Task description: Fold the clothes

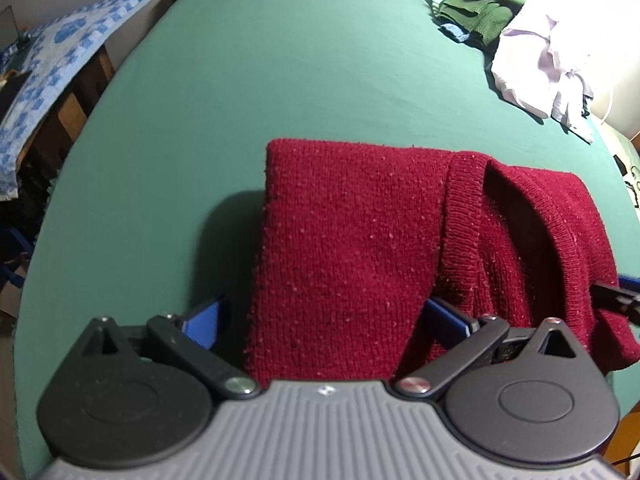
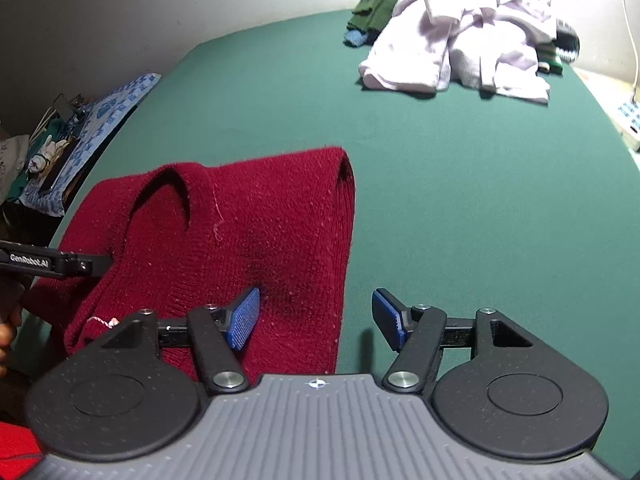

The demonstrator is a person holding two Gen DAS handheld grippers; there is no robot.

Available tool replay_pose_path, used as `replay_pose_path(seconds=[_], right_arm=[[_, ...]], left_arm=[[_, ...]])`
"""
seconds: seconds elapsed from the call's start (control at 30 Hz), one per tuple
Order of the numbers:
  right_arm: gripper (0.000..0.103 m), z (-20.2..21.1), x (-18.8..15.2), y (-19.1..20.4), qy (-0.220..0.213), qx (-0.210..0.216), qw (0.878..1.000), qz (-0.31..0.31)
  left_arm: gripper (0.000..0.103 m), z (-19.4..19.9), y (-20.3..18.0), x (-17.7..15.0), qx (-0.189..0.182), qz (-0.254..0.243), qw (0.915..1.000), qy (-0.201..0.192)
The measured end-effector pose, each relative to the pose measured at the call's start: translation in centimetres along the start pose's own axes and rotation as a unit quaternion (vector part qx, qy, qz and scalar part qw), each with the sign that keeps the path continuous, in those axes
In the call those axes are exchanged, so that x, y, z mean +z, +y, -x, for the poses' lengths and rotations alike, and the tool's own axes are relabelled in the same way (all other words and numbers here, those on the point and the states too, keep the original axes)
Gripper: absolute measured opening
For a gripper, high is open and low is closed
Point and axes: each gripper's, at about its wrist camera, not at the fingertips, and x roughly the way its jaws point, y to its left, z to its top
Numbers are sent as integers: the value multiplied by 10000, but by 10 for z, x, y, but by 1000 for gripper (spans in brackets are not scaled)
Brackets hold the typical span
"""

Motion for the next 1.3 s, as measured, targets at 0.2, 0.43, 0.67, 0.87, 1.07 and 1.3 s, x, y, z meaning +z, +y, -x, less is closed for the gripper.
replay_pose_path(seconds=[0.2,0.43,0.67,0.87,1.07,1.3], right_arm=[[64,-6,3,9,-33,-5,9999,147],[73,-21,2,11,52,-28,10000,32],[76,-29,-4,11,225,289,9989,-285],[75,-27,-8,20,202,269,9991,275],[71,-17,-4,2,303,415,9986,-109],[59,0,8,4,-47,259,9996,106]], left_arm=[[102,1,-6,2,166,-37,9999,-30],[102,-2,-9,5,155,-163,9997,46],[102,-6,-2,6,-106,-123,9998,151],[102,-4,10,6,-520,-269,9980,224],[102,0,18,5,-832,-373,9955,272],[102,7,25,-1,-1393,-439,9883,445]])
